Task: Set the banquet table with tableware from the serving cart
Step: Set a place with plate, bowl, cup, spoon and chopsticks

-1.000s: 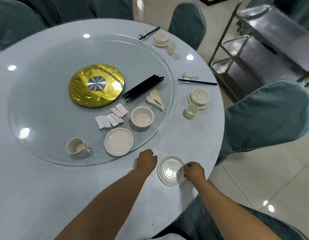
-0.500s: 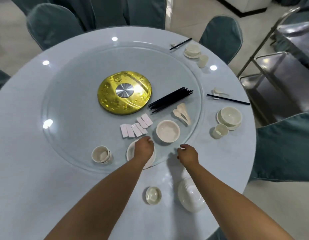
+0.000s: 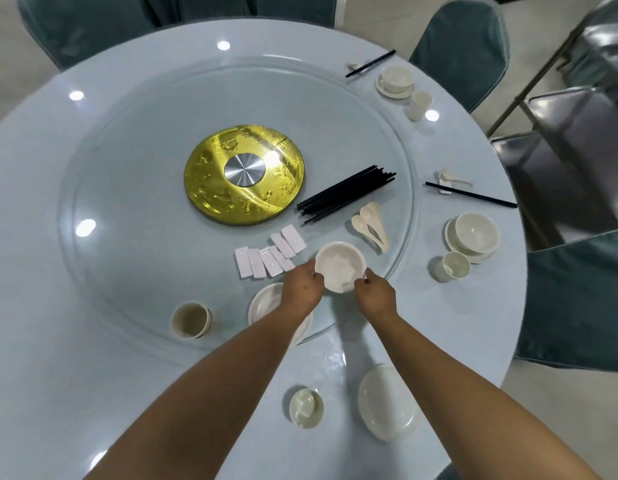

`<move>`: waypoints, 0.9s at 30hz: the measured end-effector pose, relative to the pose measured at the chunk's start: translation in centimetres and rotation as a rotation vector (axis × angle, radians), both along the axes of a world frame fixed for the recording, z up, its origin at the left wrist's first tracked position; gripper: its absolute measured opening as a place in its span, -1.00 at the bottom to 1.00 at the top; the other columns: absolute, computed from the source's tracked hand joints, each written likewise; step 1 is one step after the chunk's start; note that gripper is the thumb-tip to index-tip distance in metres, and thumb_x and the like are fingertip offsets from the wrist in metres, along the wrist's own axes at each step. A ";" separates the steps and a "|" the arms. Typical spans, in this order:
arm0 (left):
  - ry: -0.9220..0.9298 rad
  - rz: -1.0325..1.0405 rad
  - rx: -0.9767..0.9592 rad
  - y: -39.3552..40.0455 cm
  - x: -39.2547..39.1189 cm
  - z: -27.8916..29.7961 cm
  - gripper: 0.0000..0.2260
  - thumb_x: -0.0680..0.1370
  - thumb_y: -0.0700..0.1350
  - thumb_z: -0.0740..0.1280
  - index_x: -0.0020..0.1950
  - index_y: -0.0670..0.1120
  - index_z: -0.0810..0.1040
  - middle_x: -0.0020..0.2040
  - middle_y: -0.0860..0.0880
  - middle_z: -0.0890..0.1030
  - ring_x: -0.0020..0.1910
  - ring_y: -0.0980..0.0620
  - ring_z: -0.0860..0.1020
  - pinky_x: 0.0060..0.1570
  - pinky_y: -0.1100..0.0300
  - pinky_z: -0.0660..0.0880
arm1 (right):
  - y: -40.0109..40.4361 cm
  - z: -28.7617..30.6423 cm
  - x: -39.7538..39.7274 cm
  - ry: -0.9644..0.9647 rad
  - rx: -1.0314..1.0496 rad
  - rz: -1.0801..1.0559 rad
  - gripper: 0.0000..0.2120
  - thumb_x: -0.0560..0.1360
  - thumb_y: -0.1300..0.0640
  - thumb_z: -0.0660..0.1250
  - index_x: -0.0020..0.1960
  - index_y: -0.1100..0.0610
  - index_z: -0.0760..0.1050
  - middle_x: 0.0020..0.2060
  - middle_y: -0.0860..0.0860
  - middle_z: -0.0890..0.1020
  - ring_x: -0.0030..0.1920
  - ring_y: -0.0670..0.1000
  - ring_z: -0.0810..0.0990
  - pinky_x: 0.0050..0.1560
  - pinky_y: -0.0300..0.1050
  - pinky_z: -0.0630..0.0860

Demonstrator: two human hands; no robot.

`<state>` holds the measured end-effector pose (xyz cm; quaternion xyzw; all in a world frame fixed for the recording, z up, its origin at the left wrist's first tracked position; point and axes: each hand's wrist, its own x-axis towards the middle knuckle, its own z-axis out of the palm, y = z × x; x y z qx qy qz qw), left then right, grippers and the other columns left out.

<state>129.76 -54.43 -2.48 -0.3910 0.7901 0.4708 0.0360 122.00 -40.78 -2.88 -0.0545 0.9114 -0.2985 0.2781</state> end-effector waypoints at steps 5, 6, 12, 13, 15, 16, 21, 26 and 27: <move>-0.021 -0.023 -0.097 0.4 -0.3 0.5 -0.71 0.56 -0.14 0.20 0.22 -0.14 0.58 0.01 -0.22 0.66 0.04 -0.21 0.59 0.06 0.06 0.52 | 0.2 -0.2 0.4 0.091 0.063 0.072 -0.69 0.65 0.00 0.06 0.09 0.19 0.47 -0.05 0.14 0.62 -0.07 0.14 0.56 -0.11 -0.12 0.39; -0.022 -0.011 -0.102 0.5 -0.4 0.7 -0.70 0.56 -0.13 0.21 0.24 -0.15 0.57 0.05 -0.23 0.65 0.07 -0.22 0.59 0.09 0.06 0.50 | 0.2 -0.1 0.4 0.093 0.064 0.072 -0.65 0.65 -0.02 0.05 0.14 0.19 0.48 -0.02 0.15 0.63 -0.02 0.16 0.58 -0.10 -0.11 0.40; 0.010 0.050 -0.126 0.7 -0.3 1.8 -0.71 0.58 -0.12 0.23 0.20 -0.22 0.61 0.14 -0.19 0.65 0.16 -0.16 0.59 0.14 0.15 0.45 | 0.3 1.4 0.3 0.149 0.070 0.060 -0.57 0.65 -0.08 0.03 0.37 0.13 0.40 0.09 0.13 0.61 0.12 0.20 0.57 0.03 0.00 0.49; 0.026 0.085 -0.120 0.8 -0.2 2.1 -0.72 0.59 -0.11 0.25 0.18 -0.20 0.63 0.10 -0.15 0.68 0.12 -0.12 0.61 0.08 0.20 0.44 | 0.4 1.6 0.2 0.172 0.026 0.036 -0.62 0.65 -0.05 0.05 0.24 0.15 0.48 0.00 0.12 0.62 0.04 0.19 0.58 -0.03 -0.01 0.50; 0.069 0.174 -0.095 1.2 -0.2 2.9 -0.81 0.57 -0.10 0.30 0.04 -0.15 0.66 -0.06 -0.06 0.70 -0.05 -0.02 0.62 -0.13 0.28 0.37 | 0.8 2.1 0.2 0.206 -0.090 -0.055 -0.68 0.63 0.03 0.09 -0.19 0.16 0.45 -0.30 0.06 0.54 -0.23 0.10 0.52 -0.28 -0.09 0.40; 0.082 0.224 -0.068 1.3 -0.2 3.2 -0.84 0.56 -0.10 0.33 0.01 -0.13 0.66 -0.11 -0.03 0.69 -0.10 0.02 0.60 -0.15 0.29 0.33 | 1.0 2.4 0.1 0.205 -0.136 -0.112 -0.67 0.62 0.07 0.12 -0.29 0.14 0.38 -0.39 0.01 0.48 -0.32 0.04 0.46 -0.35 -0.11 0.33; 0.051 0.221 0.016 3.2 0.2 4.3 -0.89 0.50 -0.12 0.37 -0.03 -0.11 0.60 -0.12 0.00 0.63 -0.07 0.00 0.57 -0.11 0.27 0.36 | 4.2 3.3 0.3 0.112 -0.252 -0.291 -0.83 0.55 0.13 0.24 -0.16 0.09 0.57 -0.27 -0.07 0.60 -0.20 -0.02 0.56 -0.12 -0.13 0.48; -0.010 0.037 0.027 7.4 1.9 3.6 -0.82 0.52 -0.10 0.38 0.09 -0.10 0.62 0.03 -0.05 0.67 0.07 -0.06 0.59 0.00 0.29 0.39 | 10.3 2.4 2.0 -0.026 -0.249 -0.340 -0.83 0.50 0.19 0.24 -0.11 0.10 0.62 -0.18 0.00 0.67 -0.10 0.08 0.63 0.01 0.01 0.57; -0.018 0.002 0.031 8.3 2.4 3.4 -0.80 0.53 -0.09 0.38 0.11 -0.11 0.63 0.05 -0.07 0.68 0.08 -0.07 0.60 0.04 0.27 0.42 | 11.6 2.2 2.7 -0.048 -0.252 -0.351 -0.82 0.49 0.20 0.24 -0.11 0.09 0.63 -0.18 0.00 0.68 -0.11 0.08 0.64 0.00 0.01 0.58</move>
